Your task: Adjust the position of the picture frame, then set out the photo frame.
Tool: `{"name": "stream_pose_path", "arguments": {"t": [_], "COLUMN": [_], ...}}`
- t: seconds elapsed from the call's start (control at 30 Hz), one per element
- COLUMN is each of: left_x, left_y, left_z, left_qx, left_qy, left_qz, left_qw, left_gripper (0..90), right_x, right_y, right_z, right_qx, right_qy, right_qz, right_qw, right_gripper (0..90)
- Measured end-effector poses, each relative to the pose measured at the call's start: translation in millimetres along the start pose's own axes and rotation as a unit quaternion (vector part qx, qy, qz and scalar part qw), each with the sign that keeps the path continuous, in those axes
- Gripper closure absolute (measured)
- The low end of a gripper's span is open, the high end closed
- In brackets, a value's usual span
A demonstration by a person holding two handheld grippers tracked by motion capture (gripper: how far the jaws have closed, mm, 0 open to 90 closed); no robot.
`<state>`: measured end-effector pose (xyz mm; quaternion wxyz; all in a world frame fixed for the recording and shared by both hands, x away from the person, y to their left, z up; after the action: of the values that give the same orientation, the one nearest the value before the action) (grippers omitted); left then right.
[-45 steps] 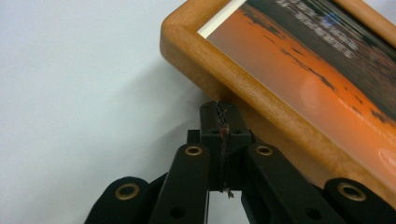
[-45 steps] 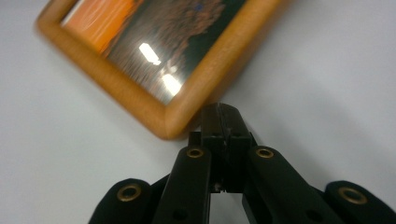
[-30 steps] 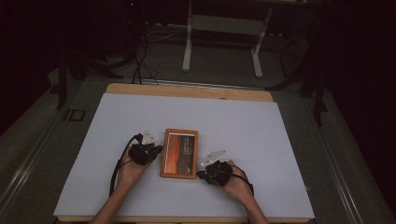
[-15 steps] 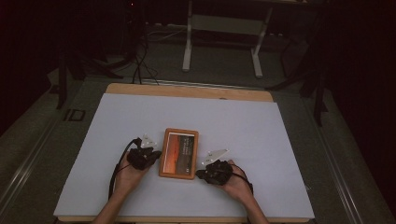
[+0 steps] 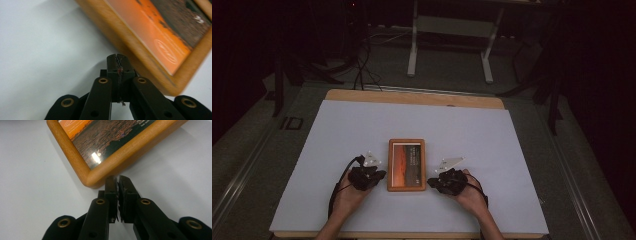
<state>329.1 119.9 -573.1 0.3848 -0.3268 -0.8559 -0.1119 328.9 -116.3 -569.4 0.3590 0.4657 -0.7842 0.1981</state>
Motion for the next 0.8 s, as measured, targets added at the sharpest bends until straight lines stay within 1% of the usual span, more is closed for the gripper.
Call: {"name": "stream_pose_path", "arguments": {"t": [0.03, 0.1, 0.17, 0.3, 0.4, 0.6, 0.63, 0.67, 0.73, 0.8], "left_x": [0.7, 1.6, 2.6, 6.5, 9.1, 8.3, 8.3, 8.9, 9.4, 9.7], "left_y": [4.4, 8.9, 12.5, 18.1, 20.6, 24.9, 24.9, 25.7, 26.1, 26.5], "left_z": [-1.0, -2.7, -4.4, -9.0, -11.2, -11.8, -11.8, -12.5, -13.2, -13.2], "left_qx": [0.005, 0.012, 0.012, 0.007, 0.007, 0.021, 0.021, 0.026, 0.030, 0.031], "left_qy": [-0.007, -0.017, -0.025, -0.053, -0.065, -0.073, -0.073, -0.079, -0.084, -0.085], "left_qz": [-0.007, -0.013, -0.017, -0.026, -0.028, -0.026, -0.026, -0.025, -0.021, -0.019], "left_qw": [0.9999, 0.9997, 0.9995, 0.9982, 0.9974, 0.9967, 0.9967, 0.9963, 0.9958, 0.9957], "left_gripper": [88.7, 88.4, 87.8, 85.3, 84.4, 82.5, 82.0, 82.0, 78.0, 77.3], "right_x": [0.4, 0.8, 1.2, 2.5, 3.7, 6.5, 6.5, 7.4, 9.3, 9.7], "right_y": [-0.2, -1.1, -2.0, -4.1, -6.3, -11.0, -11.0, -12.3, -15.2, -15.7], "right_z": [0.0, 0.4, 0.4, 0.5, 0.9, 1.2, 1.2, 1.0, 0.4, 0.1], "right_qx": [-0.001, -0.001, -0.002, -0.005, -0.009, -0.018, -0.018, -0.019, -0.022, -0.025], "right_qy": [0.000, 0.000, -0.001, -0.004, -0.006, -0.012, -0.012, -0.014, -0.019, -0.020], "right_qz": [0.000, 0.002, 0.003, 0.007, 0.011, 0.017, 0.017, 0.019, 0.025, 0.027], "right_qw": [1.0000, 1.0000, 1.0000, 0.9999, 0.9999, 0.9996, 0.9996, 0.9995, 0.9992, 0.9991], "right_gripper": [85.2, 84.9, 84.6, 84.0, 83.5, 82.6, 82.6, 82.3, 80.8, 80.4]}}
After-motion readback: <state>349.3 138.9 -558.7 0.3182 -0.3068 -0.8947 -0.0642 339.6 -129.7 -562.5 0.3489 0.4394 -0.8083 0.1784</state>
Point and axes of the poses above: each handheld gripper's, and its own axes: x roughly backward along the jaws, z roughly out of its underside, y roughly to its left, the point moved 6 cm from there along -x, roughly forward along the jaws, and after that the axes turned 2 degrees about z, right-handed, at the moved point
